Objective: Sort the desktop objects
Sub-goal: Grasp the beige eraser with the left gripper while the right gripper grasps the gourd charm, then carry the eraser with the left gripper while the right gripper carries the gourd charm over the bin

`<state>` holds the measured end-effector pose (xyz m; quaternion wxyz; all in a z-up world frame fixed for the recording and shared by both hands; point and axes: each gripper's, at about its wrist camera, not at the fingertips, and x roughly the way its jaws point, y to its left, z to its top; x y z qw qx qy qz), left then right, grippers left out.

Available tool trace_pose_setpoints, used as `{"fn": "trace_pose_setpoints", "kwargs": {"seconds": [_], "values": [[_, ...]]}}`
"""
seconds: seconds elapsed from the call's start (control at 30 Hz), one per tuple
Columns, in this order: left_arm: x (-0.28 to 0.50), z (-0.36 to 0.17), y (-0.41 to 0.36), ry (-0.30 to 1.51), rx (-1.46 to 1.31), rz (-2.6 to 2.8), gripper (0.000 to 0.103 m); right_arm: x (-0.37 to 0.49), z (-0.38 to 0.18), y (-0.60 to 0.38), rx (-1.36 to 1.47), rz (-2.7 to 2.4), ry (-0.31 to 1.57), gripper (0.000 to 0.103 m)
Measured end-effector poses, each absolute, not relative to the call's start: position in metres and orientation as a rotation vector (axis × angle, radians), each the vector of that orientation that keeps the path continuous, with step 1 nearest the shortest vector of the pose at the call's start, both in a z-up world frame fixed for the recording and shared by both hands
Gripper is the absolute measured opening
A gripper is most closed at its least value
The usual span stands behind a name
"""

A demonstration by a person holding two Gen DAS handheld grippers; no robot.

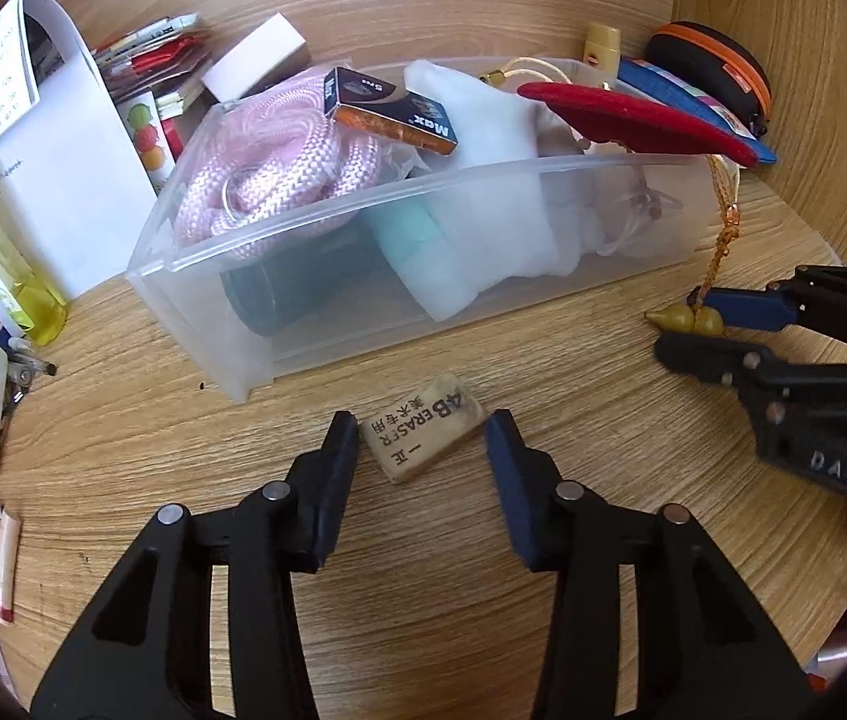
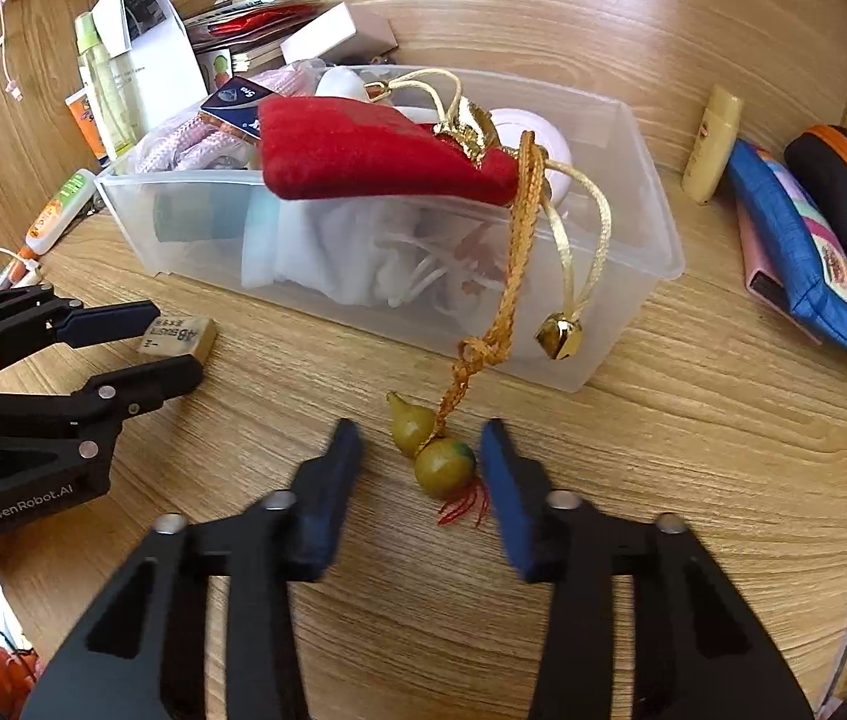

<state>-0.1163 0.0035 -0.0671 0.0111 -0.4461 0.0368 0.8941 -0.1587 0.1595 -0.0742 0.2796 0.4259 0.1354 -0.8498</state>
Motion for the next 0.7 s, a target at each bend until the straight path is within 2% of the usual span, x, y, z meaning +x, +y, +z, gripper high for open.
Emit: {"fn": "trace_pose_setpoints", "kwargs": {"seconds": [0.13,0.5,0.7], "values": [[-0.114,-0.065,-0.001,0.070,-1.381,2.791,0.044,-0.162,-0.072,0.165,1.157,-2.235,0.275,0.024],[-0.089,-0.048,-0.004,-0.014,-1.298,2.799,0.044,-0.146,-0.030,0.173,1.005,-2.223,0.180,0.024],[-0.101,-0.026,0.004,-0.041,-1.206,2.827,0.044,-0.152,-0.008,0.168,0.929,-2.244,0.171,0.024]]}}
